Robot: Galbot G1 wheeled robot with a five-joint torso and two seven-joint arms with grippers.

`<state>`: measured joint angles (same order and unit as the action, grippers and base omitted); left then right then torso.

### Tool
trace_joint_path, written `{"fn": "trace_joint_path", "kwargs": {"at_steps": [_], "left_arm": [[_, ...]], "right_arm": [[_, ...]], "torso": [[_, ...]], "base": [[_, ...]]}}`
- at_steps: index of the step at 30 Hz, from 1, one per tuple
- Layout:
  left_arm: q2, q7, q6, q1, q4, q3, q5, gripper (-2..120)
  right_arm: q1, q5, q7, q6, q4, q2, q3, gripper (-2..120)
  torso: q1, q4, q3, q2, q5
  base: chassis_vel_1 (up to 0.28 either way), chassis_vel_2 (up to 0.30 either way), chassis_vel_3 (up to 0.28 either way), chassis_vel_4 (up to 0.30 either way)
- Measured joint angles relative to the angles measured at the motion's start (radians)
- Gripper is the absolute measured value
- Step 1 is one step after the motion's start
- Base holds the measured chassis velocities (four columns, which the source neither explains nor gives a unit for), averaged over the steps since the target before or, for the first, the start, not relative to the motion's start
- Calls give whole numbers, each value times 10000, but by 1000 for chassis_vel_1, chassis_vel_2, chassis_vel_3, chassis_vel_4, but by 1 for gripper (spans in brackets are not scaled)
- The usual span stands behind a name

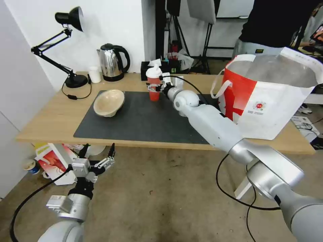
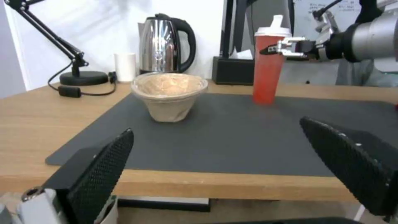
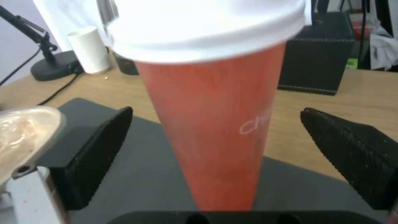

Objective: Pick up the trash from the table and place it into the takeout bag.

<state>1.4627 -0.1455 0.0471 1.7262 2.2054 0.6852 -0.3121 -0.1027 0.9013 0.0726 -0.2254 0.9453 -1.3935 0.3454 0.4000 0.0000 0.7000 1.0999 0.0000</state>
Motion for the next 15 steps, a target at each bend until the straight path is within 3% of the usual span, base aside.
{"fn": "trace_joint_path", "kwargs": {"at_steps": [15], "left_arm": [[-66,-25,68,20,-11,6,-73,100]], "right_arm": [[84,-312,-292,90,-793,-487,-205,100]], "torso": [[0,0,0,0,-1]], "base": [[0,0,0,0]]}}
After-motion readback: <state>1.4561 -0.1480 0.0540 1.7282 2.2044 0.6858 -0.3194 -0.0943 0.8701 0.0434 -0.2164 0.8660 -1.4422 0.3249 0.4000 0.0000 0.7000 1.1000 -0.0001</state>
